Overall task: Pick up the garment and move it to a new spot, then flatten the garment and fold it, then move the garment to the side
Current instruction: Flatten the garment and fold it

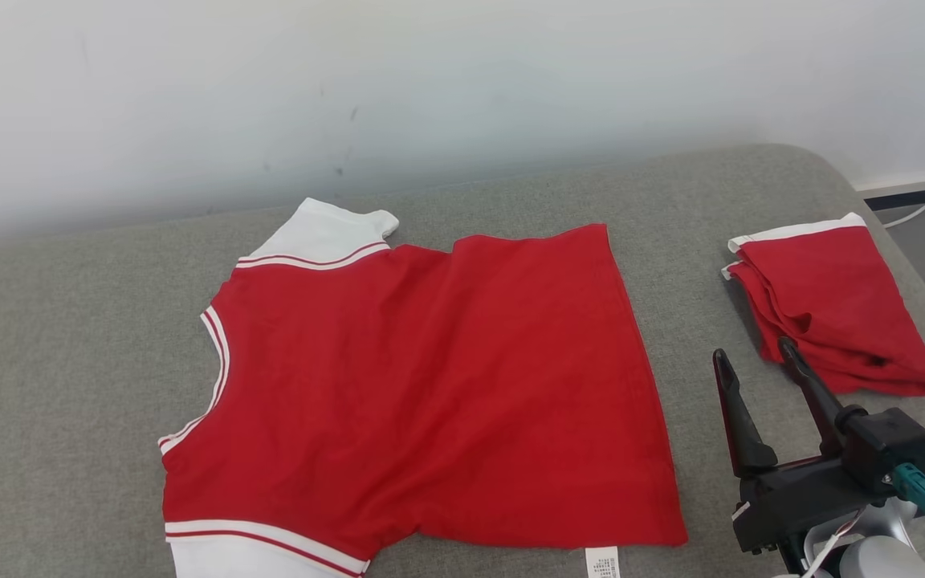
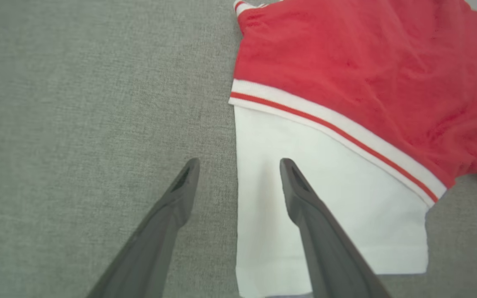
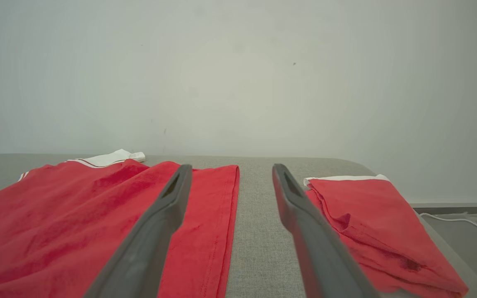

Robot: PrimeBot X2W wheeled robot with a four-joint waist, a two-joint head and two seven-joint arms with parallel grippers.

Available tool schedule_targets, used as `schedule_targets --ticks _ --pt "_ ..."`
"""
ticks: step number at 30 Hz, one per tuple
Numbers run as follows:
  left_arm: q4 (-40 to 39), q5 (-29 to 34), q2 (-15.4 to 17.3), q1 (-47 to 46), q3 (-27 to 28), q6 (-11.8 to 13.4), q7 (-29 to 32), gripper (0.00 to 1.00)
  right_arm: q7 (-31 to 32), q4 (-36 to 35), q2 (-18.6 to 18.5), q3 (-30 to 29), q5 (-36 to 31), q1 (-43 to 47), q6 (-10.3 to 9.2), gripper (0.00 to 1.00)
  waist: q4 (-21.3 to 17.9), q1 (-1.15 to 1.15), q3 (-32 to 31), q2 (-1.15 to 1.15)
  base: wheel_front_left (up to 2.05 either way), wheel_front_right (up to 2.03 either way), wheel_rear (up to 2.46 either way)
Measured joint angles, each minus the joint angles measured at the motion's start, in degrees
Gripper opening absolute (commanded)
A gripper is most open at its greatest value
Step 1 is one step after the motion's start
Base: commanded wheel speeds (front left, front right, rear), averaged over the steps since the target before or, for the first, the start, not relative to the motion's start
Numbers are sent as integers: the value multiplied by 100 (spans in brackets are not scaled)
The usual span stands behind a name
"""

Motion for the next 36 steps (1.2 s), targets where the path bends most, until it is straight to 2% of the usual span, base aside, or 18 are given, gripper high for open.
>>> schedule_targets --ticks 5,13,17,18,19,21,25,28,29,30,35,36 --pt "93 -200 -24 -13 -12 0 436 100 -10 2 -13 2 -1 -4 16 100 25 0 45 0 0 0 0" --pt "303 -126 -24 -51 27 0 901 100 -49 29 -12 37 -2 -57 44 100 45 0 96 0 0 0 0" --pt "224 -169 3 -54 -33 2 1101 83 -51 -14 -24 33 -3 -60 51 100 43 0 147 0 0 0 0" --pt "194 -181 4 -53 -51 -1 1158 74 -51 -15 -27 31 -4 -60 51 100 43 0 166 0 0 0 0" --pt "162 -198 27 -42 -74 -9 1220 70 -51 -15 -29 30 -4 -60 51 100 43 0 185 0 0 0 0" --pt "104 -259 37 -42 -87 -51 1302 56 -52 -7 -30 25 -4 -64 51 100 45 0 212 0 0 0 0" --pt "-88 -322 47 -24 -176 -172 1482 53 -58 -19 -41 -10 -4 -69 51 100 68 0 278 0 0 0 0" --pt "-200 -423 25 -16 -263 -289 1618 42 -59 4 -37 -8 -4 -77 51 100 89 0 296 0 0 0 0" --pt "-222 -449 11 -8 -289 -293 1635 19 -74 8 -37 -9 -4 -82 51 100 94 0 299 0 0 0 0" --pt "-232 -455 3 -5 -299 -293 1674 0 -85 13 -37 -9 -4 -88 51 100 100 0 302 0 0 0 0" --pt "-315 -448 0 -2 -325 -270 1784 0 -36 57 -34 57 0 -122 88 100 115 0 319 0 0 0 0" --pt "-337 -444 1 -2 -323 -258 1786 0 75 102 -52 130 12 -115 176 100 118 0 325 0 0 0 0"
